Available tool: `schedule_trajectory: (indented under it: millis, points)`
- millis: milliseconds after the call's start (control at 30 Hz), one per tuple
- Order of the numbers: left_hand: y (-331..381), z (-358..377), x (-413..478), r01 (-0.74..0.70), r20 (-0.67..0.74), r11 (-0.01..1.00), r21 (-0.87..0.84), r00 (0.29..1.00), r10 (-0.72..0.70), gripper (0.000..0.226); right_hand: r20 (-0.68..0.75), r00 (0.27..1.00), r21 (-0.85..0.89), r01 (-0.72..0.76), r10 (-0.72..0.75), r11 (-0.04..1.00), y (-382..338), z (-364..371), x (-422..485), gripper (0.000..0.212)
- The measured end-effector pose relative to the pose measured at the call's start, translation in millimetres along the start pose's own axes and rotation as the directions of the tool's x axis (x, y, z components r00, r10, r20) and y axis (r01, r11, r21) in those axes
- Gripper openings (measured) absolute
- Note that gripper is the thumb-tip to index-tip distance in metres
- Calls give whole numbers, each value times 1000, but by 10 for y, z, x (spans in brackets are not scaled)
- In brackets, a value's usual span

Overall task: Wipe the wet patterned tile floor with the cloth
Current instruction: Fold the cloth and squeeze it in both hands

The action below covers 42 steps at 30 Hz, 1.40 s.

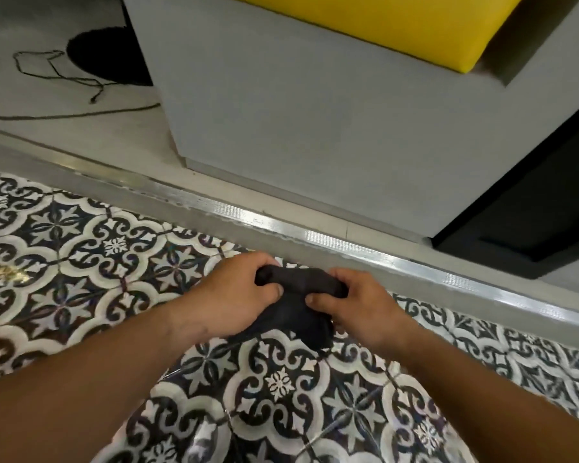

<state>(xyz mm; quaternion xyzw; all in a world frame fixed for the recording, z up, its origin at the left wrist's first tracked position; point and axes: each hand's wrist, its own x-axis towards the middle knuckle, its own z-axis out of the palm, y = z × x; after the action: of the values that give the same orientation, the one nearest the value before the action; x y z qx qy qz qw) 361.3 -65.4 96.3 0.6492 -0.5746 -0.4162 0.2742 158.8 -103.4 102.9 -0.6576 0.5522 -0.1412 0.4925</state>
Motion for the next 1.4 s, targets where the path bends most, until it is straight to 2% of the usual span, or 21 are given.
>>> schedule_trajectory:
  millis: [167, 333, 433, 600, 733, 1000, 1100, 1200, 1300, 1333, 1400]
  points:
    - [238, 825, 131, 33, -8, 991, -133, 999, -35, 12, -98, 993, 60, -57, 62, 997, 544, -467, -213, 10]
    - [621, 1708, 150, 85, 11, 969, -232, 996, -84, 9, -175, 965, 228, -154, 196, 961, 1097, -968, -574, 13]
    - [835, 2194, 132, 112, 57, 958, -262, 993, -101, 8, -237, 944, 203, -183, 230, 962, 1420, -1266, -811, 11]
    - [1134, 2948, 42, 149, 169, 952, -266, 980, -106, 14, -307, 908, 176, -240, 285, 955, 1947, -1720, -1252, 13]
    - [1267, 3394, -8, 135, 236, 971, -197, 968, -86, 12, -362, 865, 231, -278, 347, 933, 2401, -1896, -1484, 13]
    - [1148, 4010, -74, 292, 259, 950, -110, 931, -256, 22, -442, 734, 411, -345, 515, 844, 3131, -1651, -1415, 21]
    - [1044, 4100, -107, 330, 236, 939, -95, 924, -301, 17, -435, 732, 345, -403, 524, 848, 3256, -1546, -1424, 19]
    - [1019, 4138, -21, 366, 233, 925, -106, 913, -335, 13, -445, 761, 247, -403, 472, 881, 3266, -1596, -1352, 17]
    - [1090, 4129, 163, 329, 242, 936, -121, 925, -294, 27, -494, 775, 109, -395, 394, 912, 3253, -1779, -1176, 17]
    - [1109, 4109, 223, 293, 252, 950, -110, 933, -259, 35, -516, 772, 47, -406, 371, 913, 3241, -1832, -1114, 22]
    - [1121, 4043, 309, 213, 276, 977, -6, 939, -203, 51, -530, 781, -130, -459, 330, 879, 3257, -1884, -1014, 49]
